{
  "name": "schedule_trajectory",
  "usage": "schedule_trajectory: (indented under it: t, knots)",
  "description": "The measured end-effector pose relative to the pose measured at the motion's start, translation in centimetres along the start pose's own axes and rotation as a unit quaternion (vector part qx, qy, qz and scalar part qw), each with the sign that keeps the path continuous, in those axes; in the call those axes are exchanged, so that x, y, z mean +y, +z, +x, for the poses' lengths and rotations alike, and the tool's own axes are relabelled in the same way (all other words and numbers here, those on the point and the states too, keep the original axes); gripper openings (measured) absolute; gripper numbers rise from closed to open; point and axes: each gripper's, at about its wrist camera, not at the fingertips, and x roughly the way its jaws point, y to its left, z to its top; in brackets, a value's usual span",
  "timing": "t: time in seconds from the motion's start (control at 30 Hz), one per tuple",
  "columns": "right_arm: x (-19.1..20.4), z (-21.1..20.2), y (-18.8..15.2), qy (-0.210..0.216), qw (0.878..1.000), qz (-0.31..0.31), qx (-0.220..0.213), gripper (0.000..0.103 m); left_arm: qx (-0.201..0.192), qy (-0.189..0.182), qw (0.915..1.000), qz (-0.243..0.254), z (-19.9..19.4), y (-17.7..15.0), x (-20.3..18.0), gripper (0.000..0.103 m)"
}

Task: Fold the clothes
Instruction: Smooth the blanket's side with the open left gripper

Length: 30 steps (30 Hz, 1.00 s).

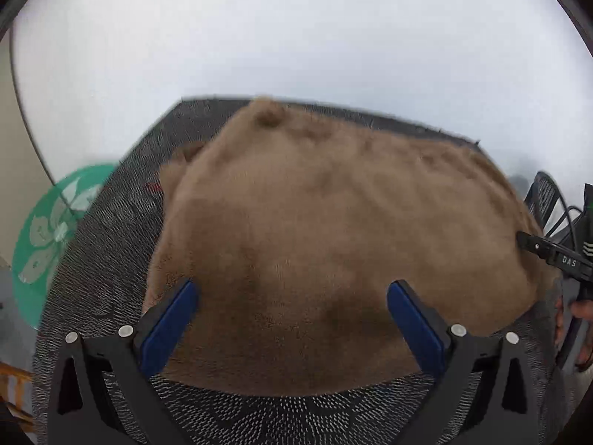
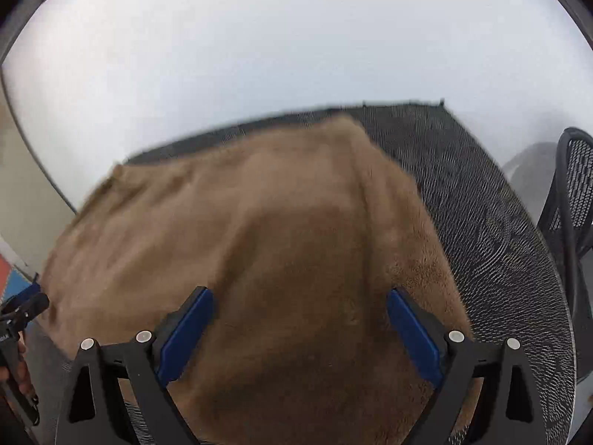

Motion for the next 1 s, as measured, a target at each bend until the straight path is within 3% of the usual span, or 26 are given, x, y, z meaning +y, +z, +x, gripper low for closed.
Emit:
schedule_trajectory:
  t: [0.1,0.53,1.0]
  knots:
    - [0.6,0.3,-0.2,-0.016,1.0,-0.026,-0.006,0.103,-0.013,0.02,0.9994,0.026,0.4,-0.6,-0.6,0.103]
    - [0.8,0.7,0.0,-0.024,0.999,-0.035,-0.01,0.103,-0.015,0.06,0.9974,0.037,1.3,-0.9,-2.1,0.103]
    - [0.9,0.3,-0.4,-0.02,0.999,-0.033,-0.012,0.103,-0.017,0.06,0.9974,0.036,0.9,-1.1,-1.9,0.103]
